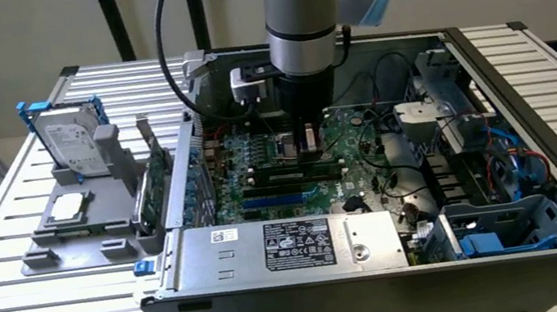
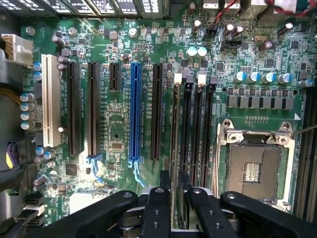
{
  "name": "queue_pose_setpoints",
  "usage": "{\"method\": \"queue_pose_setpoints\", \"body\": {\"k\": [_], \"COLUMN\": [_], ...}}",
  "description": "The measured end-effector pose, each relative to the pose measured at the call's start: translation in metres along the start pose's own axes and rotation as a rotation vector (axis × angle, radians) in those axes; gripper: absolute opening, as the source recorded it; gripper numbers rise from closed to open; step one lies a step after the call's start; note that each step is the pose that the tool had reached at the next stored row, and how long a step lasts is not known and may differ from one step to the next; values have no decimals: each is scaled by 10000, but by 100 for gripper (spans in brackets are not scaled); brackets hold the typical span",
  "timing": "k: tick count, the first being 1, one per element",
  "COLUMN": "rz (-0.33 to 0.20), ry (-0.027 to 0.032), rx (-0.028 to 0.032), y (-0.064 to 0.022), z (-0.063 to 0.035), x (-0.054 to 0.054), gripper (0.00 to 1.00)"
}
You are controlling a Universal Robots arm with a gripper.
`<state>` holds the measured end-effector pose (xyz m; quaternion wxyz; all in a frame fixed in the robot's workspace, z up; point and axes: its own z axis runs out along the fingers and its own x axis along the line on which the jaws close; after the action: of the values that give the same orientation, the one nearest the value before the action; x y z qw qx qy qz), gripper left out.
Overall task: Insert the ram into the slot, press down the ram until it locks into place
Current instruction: 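Insert the ram into the slot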
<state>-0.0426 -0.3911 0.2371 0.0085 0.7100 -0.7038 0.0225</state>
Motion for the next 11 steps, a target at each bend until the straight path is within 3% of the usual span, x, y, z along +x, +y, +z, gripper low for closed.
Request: {"method": "queue_pose_setpoints", "body": {"k": [5,7,11], "rz": [-2,-3,-5], "ry": [-4,-6,-9], "rx": [-20,-61,-99], "y": [26,38,45], "z": [-115,-131,-132], "x": [7,8,8], "gripper": [22,13,11]}}
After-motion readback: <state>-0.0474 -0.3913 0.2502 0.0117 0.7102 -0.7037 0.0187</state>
